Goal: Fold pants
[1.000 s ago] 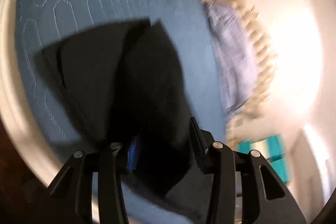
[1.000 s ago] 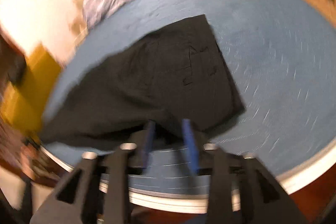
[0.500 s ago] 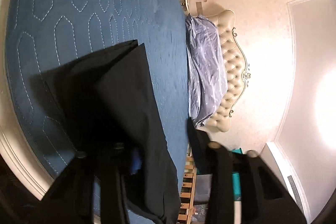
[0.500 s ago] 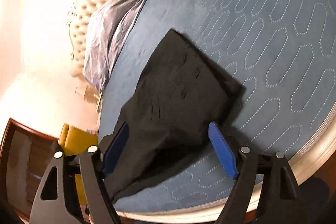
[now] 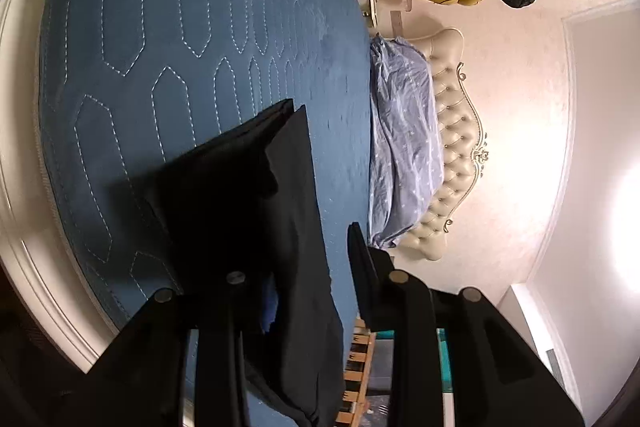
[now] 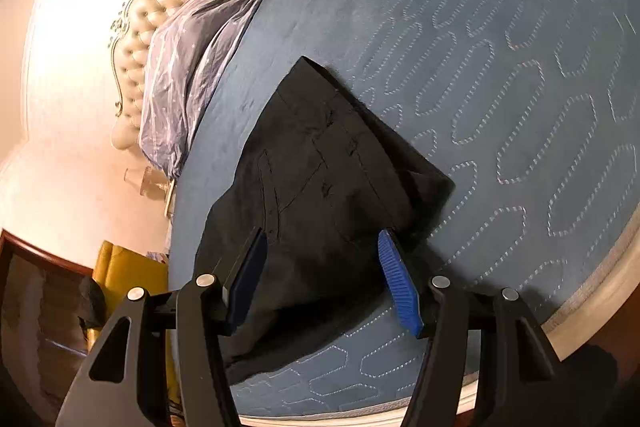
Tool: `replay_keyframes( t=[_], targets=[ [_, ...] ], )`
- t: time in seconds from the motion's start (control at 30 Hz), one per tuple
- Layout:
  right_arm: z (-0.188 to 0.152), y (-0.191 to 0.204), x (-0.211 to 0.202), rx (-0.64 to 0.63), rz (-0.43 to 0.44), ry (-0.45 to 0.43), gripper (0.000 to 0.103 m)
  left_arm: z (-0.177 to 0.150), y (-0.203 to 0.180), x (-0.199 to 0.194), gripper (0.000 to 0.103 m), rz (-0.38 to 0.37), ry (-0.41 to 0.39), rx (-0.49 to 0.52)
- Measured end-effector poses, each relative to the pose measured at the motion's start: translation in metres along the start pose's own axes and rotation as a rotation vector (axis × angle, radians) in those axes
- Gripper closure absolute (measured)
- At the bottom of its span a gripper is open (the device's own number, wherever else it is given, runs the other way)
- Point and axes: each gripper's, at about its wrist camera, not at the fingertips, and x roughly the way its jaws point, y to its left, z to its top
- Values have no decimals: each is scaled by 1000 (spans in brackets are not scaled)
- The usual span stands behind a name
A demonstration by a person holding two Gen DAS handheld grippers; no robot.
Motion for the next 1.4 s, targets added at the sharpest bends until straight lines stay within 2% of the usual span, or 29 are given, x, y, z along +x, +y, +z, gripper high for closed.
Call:
replay_keyframes(
  t=[0.03,0.07,0.13,0.17,0.23,0.33,0.4,0.47,0.53,0.67,0.77,0.9,1.07,1.17,1.4],
  targets=[
    [1,1,1,-15,-28,-1,88,0,-1,-3,83,-9,-3,10],
    [4,-1,1,-19,-33,-3,93,-1,-2,-5,88,-4,-7,30],
    [8,2,2,-41,-46,-2,96,-2,-2,-8,98,61,-15,56],
    [13,8,0,-75,-77,-5,97,-1,-2,-6,99,96,-12,57],
    [21,23,-9,-126,-72,-19,98,2,-4,-1,100,163,-3,67],
    [26,46,-22,-245,-133,-54,99,-1,-28,-6,100,174,-13,142],
    [29,33,-11,-225,-168,-29,99,-10,-39,-7,100,231,-19,226],
    [27,14,2,-170,-187,19,99,-11,-25,-1,100,292,16,210],
    [20,11,1,-177,-197,24,99,-8,-10,-2,100,283,21,156],
    [10,15,-16,-169,-155,3,99,-7,-10,-5,100,286,13,182],
    [2,24,-18,-196,-168,11,99,2,-7,-7,100,289,-7,163],
    [4,9,-5,-158,-183,49,99,2,6,-7,100,312,-5,157],
    [0,15,-4,-195,-203,44,99,4,1,-14,100,295,-5,166],
    [1,11,-4,-173,-190,51,99,6,6,-17,100,287,-10,143],
    [0,10,1,-223,-252,48,98,4,9,-14,100,298,-5,162]
  ],
)
